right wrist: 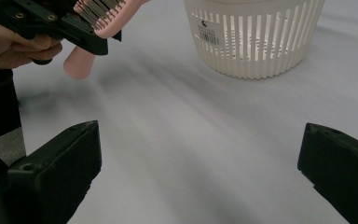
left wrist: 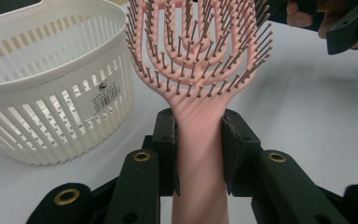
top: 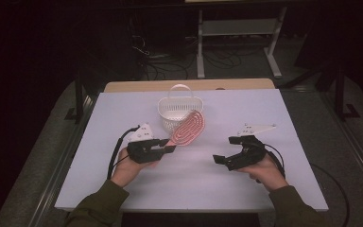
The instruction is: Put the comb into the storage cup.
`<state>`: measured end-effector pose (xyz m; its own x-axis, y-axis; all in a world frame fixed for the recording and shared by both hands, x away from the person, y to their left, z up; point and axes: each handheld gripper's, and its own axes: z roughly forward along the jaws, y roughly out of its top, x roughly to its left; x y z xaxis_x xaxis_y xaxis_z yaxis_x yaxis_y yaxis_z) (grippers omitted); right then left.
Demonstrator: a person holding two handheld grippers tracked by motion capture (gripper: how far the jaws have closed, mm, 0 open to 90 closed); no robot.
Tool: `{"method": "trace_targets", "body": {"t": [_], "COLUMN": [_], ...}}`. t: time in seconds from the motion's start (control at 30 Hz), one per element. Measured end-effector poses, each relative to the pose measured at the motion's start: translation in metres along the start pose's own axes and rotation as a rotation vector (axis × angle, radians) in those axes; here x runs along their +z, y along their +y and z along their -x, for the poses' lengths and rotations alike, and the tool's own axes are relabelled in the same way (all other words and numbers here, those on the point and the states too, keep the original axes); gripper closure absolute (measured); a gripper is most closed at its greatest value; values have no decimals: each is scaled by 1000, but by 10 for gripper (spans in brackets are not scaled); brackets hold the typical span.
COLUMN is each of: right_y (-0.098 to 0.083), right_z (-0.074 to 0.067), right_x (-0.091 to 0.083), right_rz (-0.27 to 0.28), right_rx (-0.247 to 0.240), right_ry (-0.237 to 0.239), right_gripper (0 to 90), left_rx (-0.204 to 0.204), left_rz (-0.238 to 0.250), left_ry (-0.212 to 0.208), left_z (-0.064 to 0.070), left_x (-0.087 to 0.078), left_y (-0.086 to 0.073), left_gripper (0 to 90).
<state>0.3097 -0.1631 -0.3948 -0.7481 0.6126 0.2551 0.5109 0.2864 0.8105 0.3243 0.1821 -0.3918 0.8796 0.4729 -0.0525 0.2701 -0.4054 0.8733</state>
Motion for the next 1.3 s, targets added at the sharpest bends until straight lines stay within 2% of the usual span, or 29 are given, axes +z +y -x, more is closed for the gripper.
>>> {"method": "trace_targets", "body": {"t": [0.37,0.73,0.93,1.17,1.3], "right_y": [9,28,36,41,45], "right_z": [-1,-2,-1,-2,-2], "right_x": [7,12,16,19,22], "right_rz": [12,60,67,73,82], "right_rx": [-7,-7,-13,-16,-17], "right_ry": [34,68,84,98,106], "right_gripper": [0,0,0,0,0], "left_rx": [2,5,1,22,21], "left_rz": [2,4,-5,-19,-13], "left_ry": [14,25,35,56,53], "left_z": [2,2,2,4,4], "left_x": [-1,-1,1,2,3], "left_y": [0,-1,-3,-4,-4], "left_gripper": [702,702,702,702,702]}}
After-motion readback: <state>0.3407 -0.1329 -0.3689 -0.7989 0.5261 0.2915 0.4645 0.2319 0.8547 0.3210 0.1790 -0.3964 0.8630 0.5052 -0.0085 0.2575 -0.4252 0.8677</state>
